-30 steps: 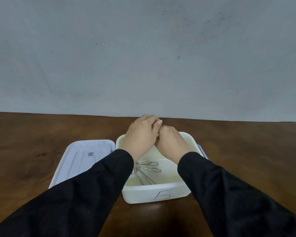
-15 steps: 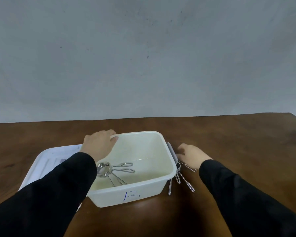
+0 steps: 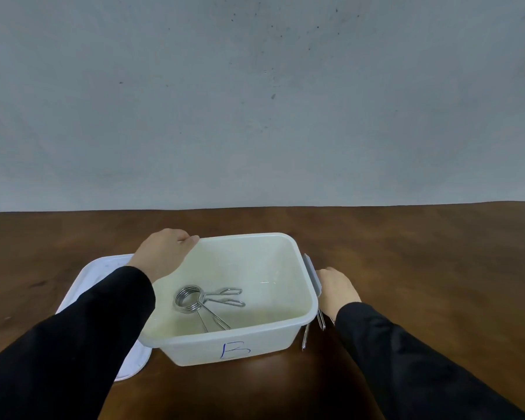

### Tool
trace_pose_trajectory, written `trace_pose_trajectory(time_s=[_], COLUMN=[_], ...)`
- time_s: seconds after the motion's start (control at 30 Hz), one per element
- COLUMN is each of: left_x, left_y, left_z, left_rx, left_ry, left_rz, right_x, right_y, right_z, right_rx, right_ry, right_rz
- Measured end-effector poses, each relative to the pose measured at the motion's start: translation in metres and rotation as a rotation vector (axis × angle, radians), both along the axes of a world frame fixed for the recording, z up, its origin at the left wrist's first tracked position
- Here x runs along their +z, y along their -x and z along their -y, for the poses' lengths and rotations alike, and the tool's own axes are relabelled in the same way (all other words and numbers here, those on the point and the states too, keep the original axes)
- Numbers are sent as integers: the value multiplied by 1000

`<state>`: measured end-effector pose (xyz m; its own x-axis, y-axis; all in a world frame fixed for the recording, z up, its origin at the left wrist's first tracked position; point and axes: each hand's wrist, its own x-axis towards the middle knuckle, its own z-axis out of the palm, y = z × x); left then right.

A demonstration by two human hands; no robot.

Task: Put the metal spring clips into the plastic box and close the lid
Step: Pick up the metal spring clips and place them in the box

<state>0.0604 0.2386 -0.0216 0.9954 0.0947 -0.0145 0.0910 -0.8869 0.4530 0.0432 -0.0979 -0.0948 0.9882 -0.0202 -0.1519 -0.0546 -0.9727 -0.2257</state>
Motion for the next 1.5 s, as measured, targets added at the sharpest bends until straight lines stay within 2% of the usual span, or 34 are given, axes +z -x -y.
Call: trace_pose_trajectory(time_s=[0.13,0.33,0.5,0.6,0.67,0.73,0.8,0.9,1.07,1.2,1.5], left_x=[-2,-7,-9,-8,-10,-12,-13,-16,-20,-18,-16], left_y=[-2,-4,-4,-4,-3,-3,-3,-5,-7,-8,-7], left_z=[-10,-16,-21,-25,-26,-27,-27,-29,-33,-34,-35], left_rx=[12,23,-28,-48,-59,-72,-77,-82,-97,-100,-118], left_ry=[120,201,286,347,371,380,376,388,381,397,376], left_rz=[-13,-21,-32,-36,-23,-7,0,3,16,10,26], right_x=[0,10,74,127,163,187,189,152,76,48,34], right_y=[-4,-13,-19,-19,-8,9,24,24,0,-7,-11], right_z=[-1,3,11,8,-11,-42,-75,-111,-129,-136,-136], right_rx=[5,-11,-86,-101,-61,16,90,157,100,100,134], right_ry=[38,93,93,-29,-137,-211,-215,-79,129,241,290], right_rz=[3,74,266,435,479,393,228,44,-159,-219,-256])
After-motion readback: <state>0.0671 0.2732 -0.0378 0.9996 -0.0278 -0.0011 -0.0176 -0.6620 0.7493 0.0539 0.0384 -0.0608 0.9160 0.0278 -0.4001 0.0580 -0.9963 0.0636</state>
